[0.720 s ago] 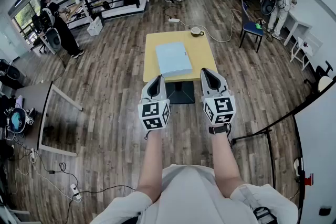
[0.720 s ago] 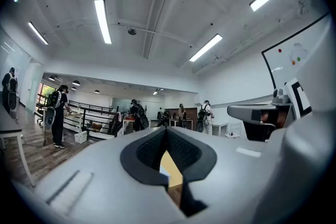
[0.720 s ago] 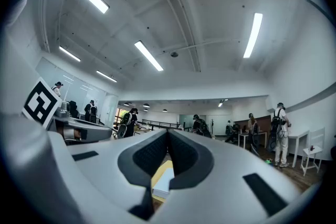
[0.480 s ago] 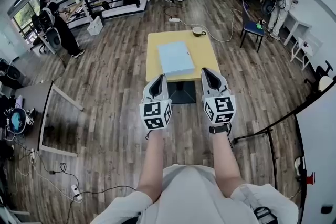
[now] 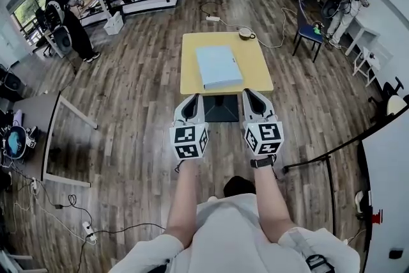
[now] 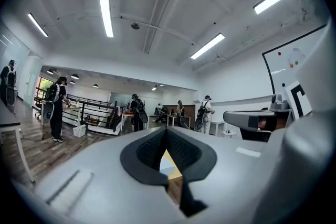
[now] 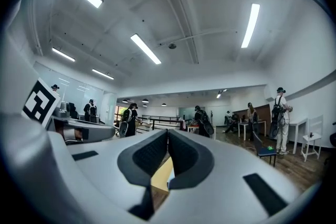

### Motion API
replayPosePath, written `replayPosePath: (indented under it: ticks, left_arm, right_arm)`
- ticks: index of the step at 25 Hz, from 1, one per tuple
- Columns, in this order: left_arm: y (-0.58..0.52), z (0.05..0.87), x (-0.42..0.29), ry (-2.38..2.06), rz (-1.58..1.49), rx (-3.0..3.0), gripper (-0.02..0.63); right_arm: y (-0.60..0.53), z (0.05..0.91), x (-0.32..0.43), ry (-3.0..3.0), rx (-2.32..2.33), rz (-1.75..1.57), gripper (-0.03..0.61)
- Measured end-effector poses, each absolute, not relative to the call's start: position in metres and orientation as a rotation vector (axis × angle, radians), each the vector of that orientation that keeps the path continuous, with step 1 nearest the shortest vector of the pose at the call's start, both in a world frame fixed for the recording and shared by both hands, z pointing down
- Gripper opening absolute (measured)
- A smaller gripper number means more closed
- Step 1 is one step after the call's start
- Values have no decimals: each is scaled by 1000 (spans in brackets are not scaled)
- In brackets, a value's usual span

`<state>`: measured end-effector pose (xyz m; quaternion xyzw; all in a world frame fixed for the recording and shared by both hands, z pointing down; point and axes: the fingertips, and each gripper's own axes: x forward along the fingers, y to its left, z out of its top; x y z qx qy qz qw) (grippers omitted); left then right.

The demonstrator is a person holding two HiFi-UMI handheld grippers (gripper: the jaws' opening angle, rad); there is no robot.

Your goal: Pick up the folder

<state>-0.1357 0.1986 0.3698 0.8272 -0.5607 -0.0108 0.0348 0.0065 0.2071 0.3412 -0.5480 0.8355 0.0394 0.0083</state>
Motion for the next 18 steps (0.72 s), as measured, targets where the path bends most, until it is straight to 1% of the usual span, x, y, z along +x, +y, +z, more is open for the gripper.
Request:
replayPosePath:
  ticks: [6, 12, 18]
  left_arm:
    - [165, 389, -135, -1664, 4, 2516, 11]
    - [86, 404, -126, -1652, 9, 2477, 12]
    - [-16, 381, -112, -1731, 24, 2473, 12]
  right_arm:
    - [167, 362, -3, 2665, -1692, 61, 12]
    - [78, 385, -15, 2735, -1580, -31, 12]
    - [-36, 351, -8, 2707, -1483, -19, 12]
